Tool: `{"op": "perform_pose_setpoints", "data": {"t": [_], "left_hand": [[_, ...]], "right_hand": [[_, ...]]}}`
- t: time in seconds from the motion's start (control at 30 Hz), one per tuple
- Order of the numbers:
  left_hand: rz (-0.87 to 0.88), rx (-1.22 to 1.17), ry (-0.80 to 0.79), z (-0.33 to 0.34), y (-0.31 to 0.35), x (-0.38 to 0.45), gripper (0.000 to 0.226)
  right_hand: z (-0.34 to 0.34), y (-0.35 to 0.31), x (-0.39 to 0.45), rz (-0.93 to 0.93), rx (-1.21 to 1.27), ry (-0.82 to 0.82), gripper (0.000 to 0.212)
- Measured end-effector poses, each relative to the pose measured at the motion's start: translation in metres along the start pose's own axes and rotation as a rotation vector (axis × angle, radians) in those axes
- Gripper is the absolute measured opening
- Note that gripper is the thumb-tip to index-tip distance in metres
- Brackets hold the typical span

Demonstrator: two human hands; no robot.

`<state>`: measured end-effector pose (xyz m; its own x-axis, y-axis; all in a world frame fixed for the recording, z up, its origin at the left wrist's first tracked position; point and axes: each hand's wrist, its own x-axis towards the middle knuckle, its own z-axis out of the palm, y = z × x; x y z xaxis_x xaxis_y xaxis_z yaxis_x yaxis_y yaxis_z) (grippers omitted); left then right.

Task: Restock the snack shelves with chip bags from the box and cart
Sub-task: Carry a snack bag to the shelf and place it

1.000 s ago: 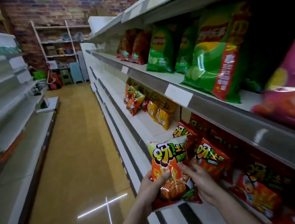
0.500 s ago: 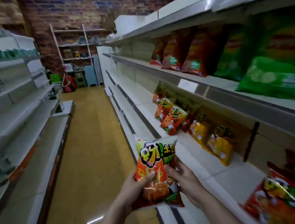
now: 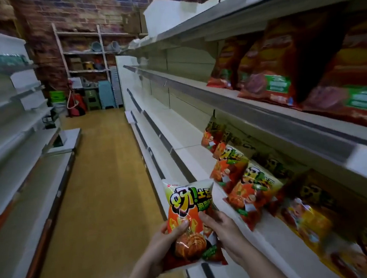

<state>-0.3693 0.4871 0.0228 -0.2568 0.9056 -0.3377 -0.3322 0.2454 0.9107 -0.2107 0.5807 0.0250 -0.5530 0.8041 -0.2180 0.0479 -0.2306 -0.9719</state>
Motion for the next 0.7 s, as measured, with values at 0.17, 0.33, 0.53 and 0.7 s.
{"op": "perform_pose_setpoints", "data": {"t": [0.17, 0.33, 0.53, 0.7], "left_hand": [[0.094, 0.111, -0.034, -0.01, 0.082, 0.115, 0.085], [0.096, 0.206, -0.047, -0.015, 0.123, 0.217, 0.092], [0.091, 0.282, -0.211, -0.011, 0.152, 0.318, 0.086], [0.046, 0.26, -0.372, -0.009, 0.174, 0.418, 0.082]], "right_hand": [[-0.015, -0.055, 0.117, -0.049, -0.029, 0.026, 0.078], [-0.032, -0.091, 0.192, -0.071, -0.074, 0.106, 0.074], [-0.048, -0.105, 0.238, -0.125, -0.212, 0.256, 0.033], [-0.071, -0.108, 0.266, -0.167, -0.282, 0.545, 0.035]]}}
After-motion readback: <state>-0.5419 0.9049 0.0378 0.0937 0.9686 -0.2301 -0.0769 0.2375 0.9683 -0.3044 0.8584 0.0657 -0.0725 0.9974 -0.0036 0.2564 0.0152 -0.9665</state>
